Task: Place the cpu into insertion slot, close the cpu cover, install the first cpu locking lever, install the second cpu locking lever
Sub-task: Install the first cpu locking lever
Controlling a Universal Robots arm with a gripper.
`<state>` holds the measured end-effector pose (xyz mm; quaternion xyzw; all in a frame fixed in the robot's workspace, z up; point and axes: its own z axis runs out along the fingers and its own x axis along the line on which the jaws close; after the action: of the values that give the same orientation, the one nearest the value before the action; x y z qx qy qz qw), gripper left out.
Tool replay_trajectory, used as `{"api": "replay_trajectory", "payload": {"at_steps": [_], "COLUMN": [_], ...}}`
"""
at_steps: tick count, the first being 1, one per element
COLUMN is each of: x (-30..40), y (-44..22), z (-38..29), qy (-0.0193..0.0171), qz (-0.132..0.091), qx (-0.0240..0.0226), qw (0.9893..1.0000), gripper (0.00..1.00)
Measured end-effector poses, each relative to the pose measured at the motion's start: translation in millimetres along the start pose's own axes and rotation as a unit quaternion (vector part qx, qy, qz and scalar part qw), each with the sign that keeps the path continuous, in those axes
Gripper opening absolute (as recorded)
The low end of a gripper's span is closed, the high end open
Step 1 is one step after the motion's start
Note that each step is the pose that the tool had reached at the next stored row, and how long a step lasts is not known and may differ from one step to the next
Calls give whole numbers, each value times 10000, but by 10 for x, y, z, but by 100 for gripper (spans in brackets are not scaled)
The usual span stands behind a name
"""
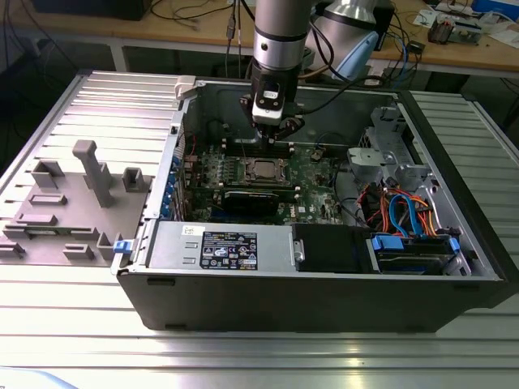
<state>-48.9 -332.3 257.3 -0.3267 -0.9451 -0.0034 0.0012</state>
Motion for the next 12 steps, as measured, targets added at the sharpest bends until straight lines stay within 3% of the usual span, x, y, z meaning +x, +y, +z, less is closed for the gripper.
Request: {"api": "replay_trajectory", "payload": {"at_steps": [5, 12], "x": [0, -1], "y": [0, -2], "z": [0, 0], "qy": [3, 3], "qz": [-410, -438], "qx": [2, 2], "qw": [9992, 9990], "gripper": [11, 11]}}
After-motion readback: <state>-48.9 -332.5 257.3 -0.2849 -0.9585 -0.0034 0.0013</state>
